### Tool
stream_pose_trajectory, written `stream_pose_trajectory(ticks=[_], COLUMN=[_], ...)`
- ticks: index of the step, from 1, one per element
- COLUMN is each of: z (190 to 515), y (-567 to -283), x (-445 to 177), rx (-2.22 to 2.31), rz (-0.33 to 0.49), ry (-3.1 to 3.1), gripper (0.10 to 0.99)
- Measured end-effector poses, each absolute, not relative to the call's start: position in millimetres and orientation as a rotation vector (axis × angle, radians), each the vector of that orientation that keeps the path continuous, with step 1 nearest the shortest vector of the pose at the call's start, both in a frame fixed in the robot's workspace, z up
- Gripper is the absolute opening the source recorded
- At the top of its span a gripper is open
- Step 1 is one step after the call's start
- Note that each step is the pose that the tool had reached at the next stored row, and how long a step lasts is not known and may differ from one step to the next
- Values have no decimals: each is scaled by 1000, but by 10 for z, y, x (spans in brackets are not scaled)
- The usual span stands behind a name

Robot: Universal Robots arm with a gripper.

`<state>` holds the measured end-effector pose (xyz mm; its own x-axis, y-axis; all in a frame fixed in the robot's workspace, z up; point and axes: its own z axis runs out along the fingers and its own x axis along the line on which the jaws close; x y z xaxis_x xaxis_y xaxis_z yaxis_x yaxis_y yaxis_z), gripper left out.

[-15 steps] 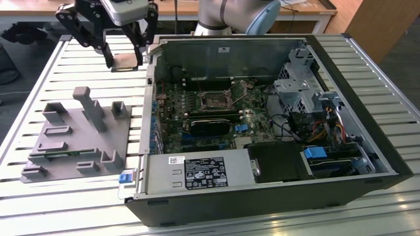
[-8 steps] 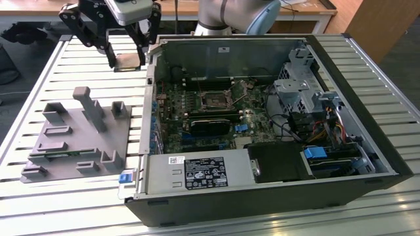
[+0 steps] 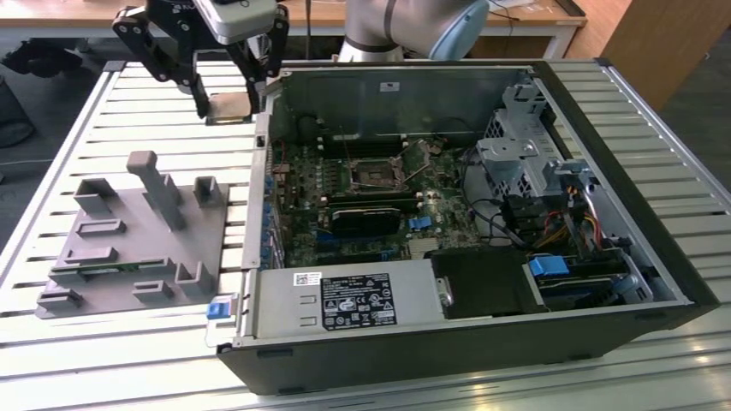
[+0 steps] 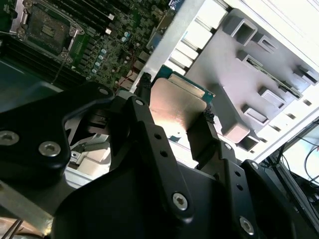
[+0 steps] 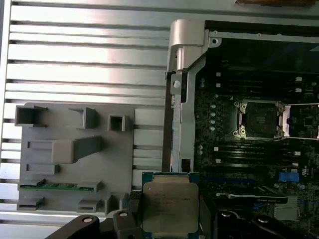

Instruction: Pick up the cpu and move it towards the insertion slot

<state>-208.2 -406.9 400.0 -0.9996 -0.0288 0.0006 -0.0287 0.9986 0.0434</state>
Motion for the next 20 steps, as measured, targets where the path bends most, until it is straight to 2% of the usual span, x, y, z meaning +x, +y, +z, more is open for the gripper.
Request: stream_pose_trajectory(ticks=[20], z=[4000], y=[-4068], x=[-1960], rx=[45], rz=[-68], ry=[-3139], gripper=[541])
